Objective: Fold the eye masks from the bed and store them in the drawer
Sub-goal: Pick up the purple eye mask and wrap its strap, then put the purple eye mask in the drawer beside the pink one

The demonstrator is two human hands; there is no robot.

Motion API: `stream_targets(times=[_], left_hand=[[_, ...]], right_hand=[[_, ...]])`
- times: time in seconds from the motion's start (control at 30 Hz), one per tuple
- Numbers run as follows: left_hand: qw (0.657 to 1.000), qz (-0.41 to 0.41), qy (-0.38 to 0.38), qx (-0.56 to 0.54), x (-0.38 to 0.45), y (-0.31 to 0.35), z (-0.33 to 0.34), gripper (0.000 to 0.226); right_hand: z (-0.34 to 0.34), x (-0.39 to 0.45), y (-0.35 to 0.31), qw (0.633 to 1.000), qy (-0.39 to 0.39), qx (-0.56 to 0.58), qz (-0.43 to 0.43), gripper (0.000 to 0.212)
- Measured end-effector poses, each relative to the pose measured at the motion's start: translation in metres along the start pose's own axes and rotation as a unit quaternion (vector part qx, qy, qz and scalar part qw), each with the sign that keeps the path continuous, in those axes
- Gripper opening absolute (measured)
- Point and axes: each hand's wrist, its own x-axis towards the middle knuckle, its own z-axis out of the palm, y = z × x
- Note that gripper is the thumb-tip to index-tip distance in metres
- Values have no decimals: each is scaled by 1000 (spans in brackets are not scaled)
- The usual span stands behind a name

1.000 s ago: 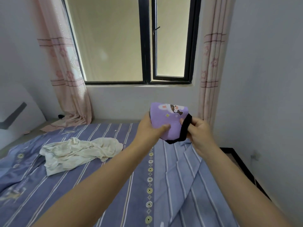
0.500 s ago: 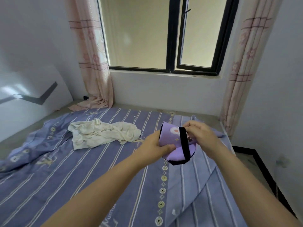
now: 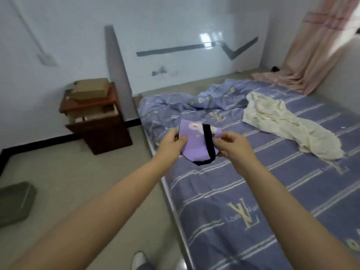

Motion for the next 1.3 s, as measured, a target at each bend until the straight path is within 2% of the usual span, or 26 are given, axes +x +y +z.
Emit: stream_targets(times=[0.2,0.3,0.43,0.53,0.57,0.67,0.73,0.9,0.97,1.0,1.17,1.3], left_hand=[[992,-96,77,-27,67,-14,-231,28],[988,-87,129,-6,104,-17,-331,29],[976,-87,193,53,156,-28,-427,26],[971,-109,182,112,210,-51,-484,10],[965,-117,183,146,227,-61,-498,7],[927,-133,196,292,300,-102,-552,37],[891,-142,182,390,345,-129,-587,45],[825,-207,128,510,469,-202,-682,70],[801,-216,109,547,509,-235,-713,83],[793,-221,99,560,524,-251,-724,87],[770,-168,40,614,579,-318,-767,109],[776,-139,11,615,608,-348,-779,115]], right_hand=[[216,109,-14,990,-124,-22,-57,28],[311,167,-14,988,-147,-2,-35,28],[409,233,3,984,-173,-18,40,17],[468,291,19,981,-174,-22,87,9],[483,311,27,981,-166,-23,97,14],[534,400,63,981,-135,-17,138,18],[565,458,92,976,-116,-19,182,15],[647,612,178,948,-79,-85,296,22],[678,663,216,943,-64,-119,303,10],[692,685,234,941,-60,-137,302,15],[748,761,304,937,-35,-192,291,20],[767,791,348,913,-112,-263,292,27]])
